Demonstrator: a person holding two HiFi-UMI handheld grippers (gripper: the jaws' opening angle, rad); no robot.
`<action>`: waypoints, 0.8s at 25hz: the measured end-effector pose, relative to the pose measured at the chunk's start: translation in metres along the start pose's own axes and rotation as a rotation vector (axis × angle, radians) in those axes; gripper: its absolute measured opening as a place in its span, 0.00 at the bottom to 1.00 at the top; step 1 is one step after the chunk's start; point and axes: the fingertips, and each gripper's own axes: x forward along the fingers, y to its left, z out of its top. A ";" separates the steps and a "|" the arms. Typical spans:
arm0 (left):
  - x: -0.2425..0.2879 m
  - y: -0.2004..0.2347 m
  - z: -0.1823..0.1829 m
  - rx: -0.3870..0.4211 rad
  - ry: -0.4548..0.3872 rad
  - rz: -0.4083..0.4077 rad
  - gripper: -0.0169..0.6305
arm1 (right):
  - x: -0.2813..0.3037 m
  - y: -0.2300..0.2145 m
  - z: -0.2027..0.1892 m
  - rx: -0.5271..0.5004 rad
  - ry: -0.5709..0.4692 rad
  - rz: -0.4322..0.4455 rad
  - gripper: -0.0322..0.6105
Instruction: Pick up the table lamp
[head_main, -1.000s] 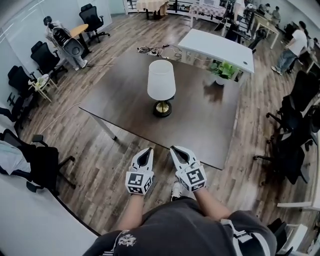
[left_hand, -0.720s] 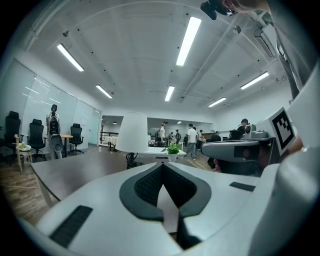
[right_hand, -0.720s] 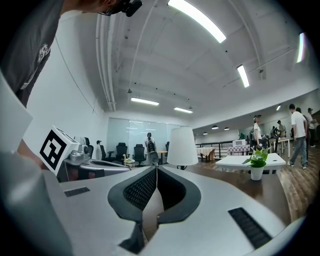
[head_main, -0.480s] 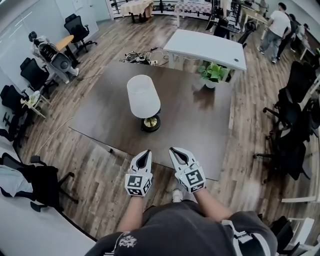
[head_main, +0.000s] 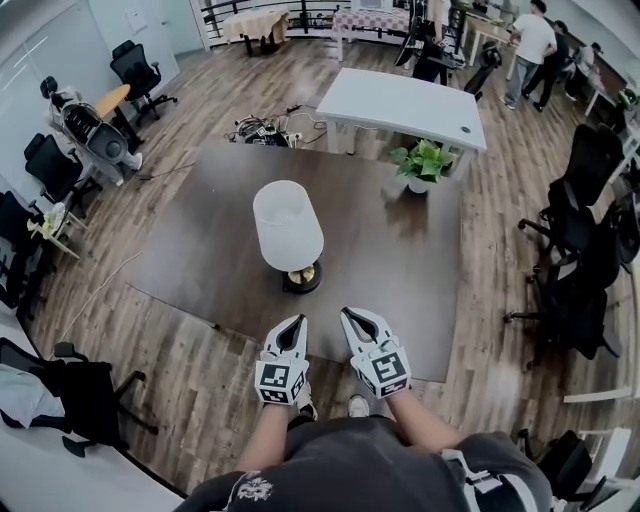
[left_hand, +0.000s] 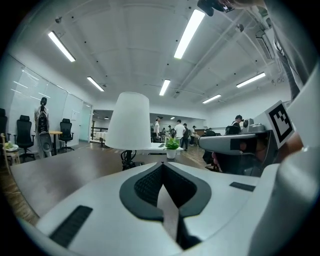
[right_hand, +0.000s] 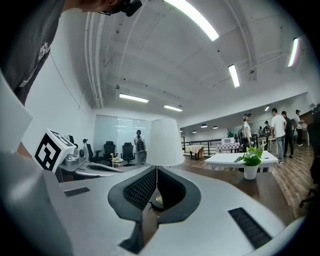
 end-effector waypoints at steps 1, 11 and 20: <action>0.004 0.009 -0.001 0.002 0.004 -0.014 0.02 | 0.008 -0.001 0.001 -0.002 0.002 -0.017 0.09; 0.036 0.087 0.004 0.035 0.007 -0.141 0.02 | 0.075 -0.001 0.007 -0.002 0.011 -0.188 0.09; 0.051 0.123 -0.003 0.047 0.010 -0.232 0.02 | 0.105 0.005 0.002 -0.002 0.016 -0.291 0.09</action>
